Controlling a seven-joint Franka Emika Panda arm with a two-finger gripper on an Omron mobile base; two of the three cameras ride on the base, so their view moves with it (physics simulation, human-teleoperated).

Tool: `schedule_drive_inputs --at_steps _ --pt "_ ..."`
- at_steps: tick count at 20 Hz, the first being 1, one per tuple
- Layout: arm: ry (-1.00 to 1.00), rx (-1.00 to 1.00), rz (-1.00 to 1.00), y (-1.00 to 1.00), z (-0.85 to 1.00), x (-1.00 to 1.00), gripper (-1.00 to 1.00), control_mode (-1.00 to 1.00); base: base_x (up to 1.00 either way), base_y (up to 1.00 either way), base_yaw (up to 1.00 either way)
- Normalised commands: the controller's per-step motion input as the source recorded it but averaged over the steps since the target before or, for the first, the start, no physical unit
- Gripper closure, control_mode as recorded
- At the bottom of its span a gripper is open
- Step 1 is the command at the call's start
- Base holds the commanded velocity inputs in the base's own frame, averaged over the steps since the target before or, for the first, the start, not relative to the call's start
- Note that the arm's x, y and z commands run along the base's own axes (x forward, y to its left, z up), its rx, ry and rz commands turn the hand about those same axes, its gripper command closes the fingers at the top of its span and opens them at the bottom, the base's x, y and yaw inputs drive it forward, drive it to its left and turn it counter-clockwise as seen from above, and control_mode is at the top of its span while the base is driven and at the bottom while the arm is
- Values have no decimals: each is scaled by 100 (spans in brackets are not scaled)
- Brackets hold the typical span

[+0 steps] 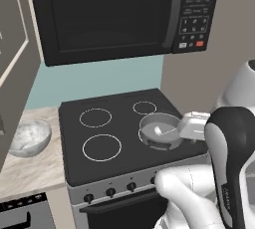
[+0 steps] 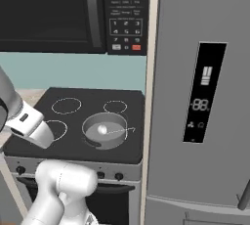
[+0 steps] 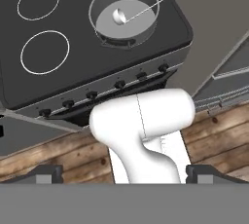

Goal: Open the cabinet and move the ladle to the pot. Then close the cabinet.

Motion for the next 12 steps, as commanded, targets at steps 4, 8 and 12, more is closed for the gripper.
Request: schedule_drive_inputs --at_steps 4,8,12 --pt "0 0 0 0 0 0 -100 100 -100 -4 0" --pt "0 0 0 0 0 0 -100 100 -100 0 0" --pt "0 0 0 0 0 0 -100 100 -100 0 0"
